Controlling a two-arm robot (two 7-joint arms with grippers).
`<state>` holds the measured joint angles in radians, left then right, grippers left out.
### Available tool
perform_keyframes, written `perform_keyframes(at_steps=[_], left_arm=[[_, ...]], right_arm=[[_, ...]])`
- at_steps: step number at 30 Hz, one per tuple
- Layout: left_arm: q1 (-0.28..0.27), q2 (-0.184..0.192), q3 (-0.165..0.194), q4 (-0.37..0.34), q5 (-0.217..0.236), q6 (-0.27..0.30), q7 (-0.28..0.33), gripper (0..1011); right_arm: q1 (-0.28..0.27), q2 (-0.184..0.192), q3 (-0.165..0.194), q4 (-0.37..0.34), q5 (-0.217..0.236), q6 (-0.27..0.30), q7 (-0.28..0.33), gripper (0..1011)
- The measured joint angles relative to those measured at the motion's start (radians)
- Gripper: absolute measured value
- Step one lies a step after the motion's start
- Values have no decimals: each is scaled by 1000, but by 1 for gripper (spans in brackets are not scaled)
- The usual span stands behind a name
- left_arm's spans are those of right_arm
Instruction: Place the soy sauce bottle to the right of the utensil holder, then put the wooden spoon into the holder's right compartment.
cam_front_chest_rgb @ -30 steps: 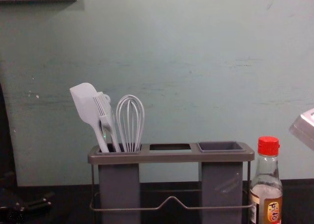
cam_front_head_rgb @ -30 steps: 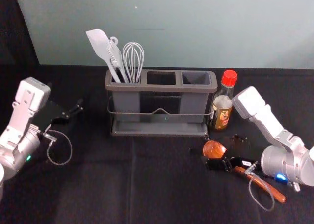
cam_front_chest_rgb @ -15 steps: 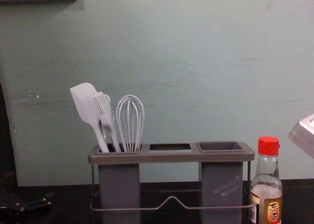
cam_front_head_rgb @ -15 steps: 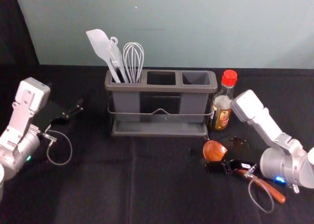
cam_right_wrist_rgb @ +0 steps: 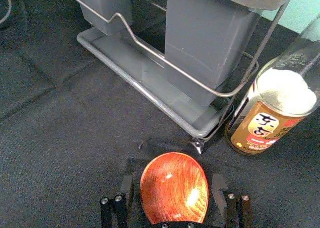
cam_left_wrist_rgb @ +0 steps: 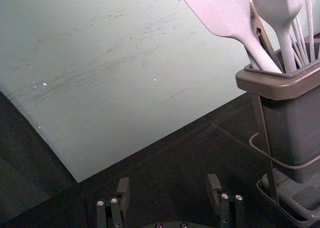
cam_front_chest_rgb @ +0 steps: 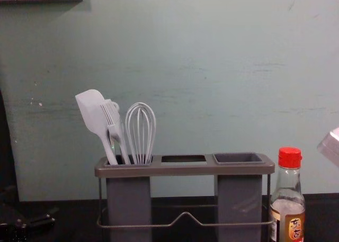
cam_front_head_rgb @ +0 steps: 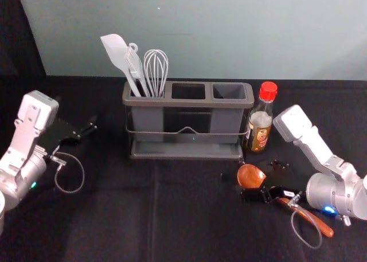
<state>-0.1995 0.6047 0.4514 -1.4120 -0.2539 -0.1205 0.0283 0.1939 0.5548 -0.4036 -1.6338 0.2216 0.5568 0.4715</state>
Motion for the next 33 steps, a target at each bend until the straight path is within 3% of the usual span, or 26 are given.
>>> perform_keyframes(at_steps=[30, 33], left_arm=[[0, 0, 0, 0, 0, 0, 0, 1005], [0, 0, 0, 0, 0, 0, 0, 1005]], right_arm=[[31, -1, -33, 56, 8, -28, 14, 1002], [30, 0, -33, 56, 9, -30, 14, 951]])
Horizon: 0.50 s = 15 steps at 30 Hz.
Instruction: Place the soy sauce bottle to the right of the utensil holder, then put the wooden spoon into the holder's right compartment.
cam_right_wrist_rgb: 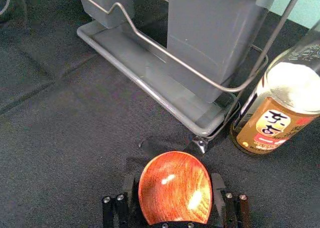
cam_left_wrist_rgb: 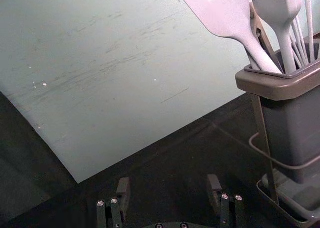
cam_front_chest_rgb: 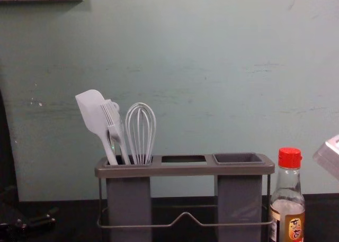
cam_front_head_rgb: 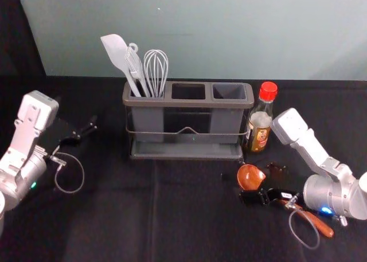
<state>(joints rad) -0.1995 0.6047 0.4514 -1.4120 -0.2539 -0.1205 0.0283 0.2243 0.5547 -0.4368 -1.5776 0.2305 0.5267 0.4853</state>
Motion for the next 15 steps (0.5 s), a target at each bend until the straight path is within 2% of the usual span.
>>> perform_keyframes(at_steps=[6, 15], left_arm=[[0, 0, 0, 0, 0, 0, 0, 1005], [0, 0, 0, 0, 0, 0, 0, 1005]], right_arm=[[-4, 3, 2, -7, 1, 1, -6, 840], [-16, 18, 20, -46, 10, 5, -14, 839]])
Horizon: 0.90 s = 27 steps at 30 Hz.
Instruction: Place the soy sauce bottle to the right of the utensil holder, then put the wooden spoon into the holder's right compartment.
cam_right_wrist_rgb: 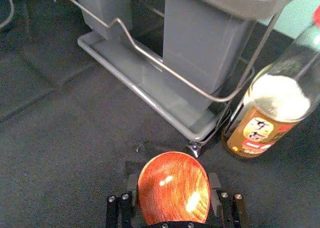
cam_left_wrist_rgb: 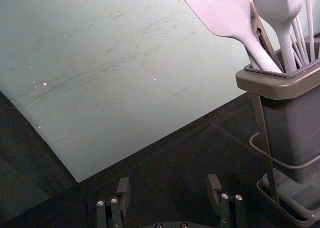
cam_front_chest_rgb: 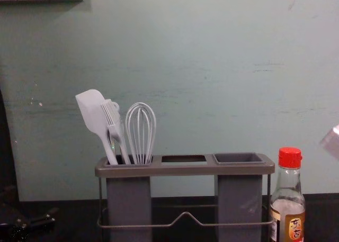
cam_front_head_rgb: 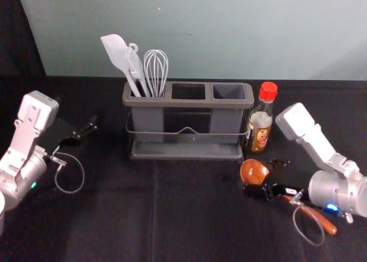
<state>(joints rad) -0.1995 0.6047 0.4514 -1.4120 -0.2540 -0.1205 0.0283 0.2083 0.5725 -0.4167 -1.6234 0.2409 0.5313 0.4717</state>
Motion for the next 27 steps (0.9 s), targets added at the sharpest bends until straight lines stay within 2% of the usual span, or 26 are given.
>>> perform_keyframes(at_steps=[10, 13, 15, 16, 17, 18, 21, 23, 25, 26, 27], left_arm=[[0, 0, 0, 0, 0, 0, 0, 1005], [0, 0, 0, 0, 0, 0, 0, 1005], [0, 0, 0, 0, 0, 0, 0, 1005], [0, 0, 0, 0, 0, 0, 0, 1005], [0, 0, 0, 0, 0, 0, 0, 1005], [0, 0, 0, 0, 0, 0, 0, 1005], [0, 0, 0, 0, 0, 0, 0, 1005], [0, 0, 0, 0, 0, 0, 0, 1005], [0, 0, 0, 0, 0, 0, 0, 1005], [0, 0, 0, 0, 0, 0, 0, 1005], [0, 0, 0, 0, 0, 0, 0, 1005]], right_arm=[[-50, 38, 41, -92, 33, 2, -11, 839], [-69, 44, 55, -110, 43, -16, -16, 840], [-95, 49, 73, -127, 53, -55, -24, 840], [-114, 51, 87, -137, 59, -95, -32, 839], [-114, 51, 87, -137, 59, -95, -32, 839], [-136, 51, 100, -146, 65, -143, -40, 839], [-168, 47, 120, -155, 72, -226, -52, 839], [-213, 31, 149, -159, 81, -366, -63, 839], [-233, 20, 164, -159, 86, -434, -68, 840], [-251, 6, 178, -156, 91, -503, -69, 839], [-257, 1, 182, -155, 93, -530, -70, 839]])
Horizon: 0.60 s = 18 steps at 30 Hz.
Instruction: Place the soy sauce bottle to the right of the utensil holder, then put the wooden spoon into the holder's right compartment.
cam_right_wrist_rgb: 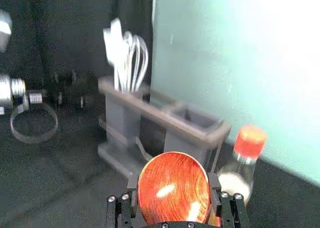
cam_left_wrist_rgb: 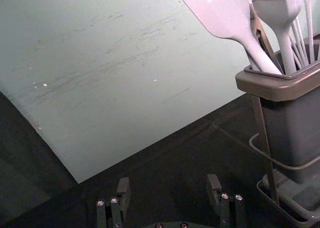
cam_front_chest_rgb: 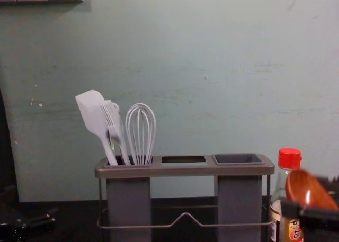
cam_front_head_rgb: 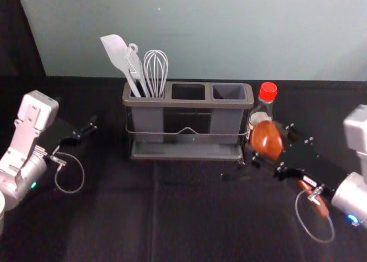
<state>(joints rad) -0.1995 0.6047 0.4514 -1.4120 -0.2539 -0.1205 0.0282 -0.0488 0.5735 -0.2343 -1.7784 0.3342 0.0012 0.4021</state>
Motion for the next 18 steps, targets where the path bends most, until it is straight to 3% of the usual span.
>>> perform_keyframes(at_steps=[3, 9, 18], left_arm=[[0, 0, 0, 0, 0, 0, 0, 1005], [0, 0, 0, 0, 0, 0, 0, 1005], [0, 0, 0, 0, 0, 0, 0, 1005]], right_arm=[[-27, -29, 25, 8, 6, -127, 0, 840], [-54, -77, 52, 21, 13, -261, 3, 839], [-59, -96, 58, 21, -11, -233, -9, 839]])
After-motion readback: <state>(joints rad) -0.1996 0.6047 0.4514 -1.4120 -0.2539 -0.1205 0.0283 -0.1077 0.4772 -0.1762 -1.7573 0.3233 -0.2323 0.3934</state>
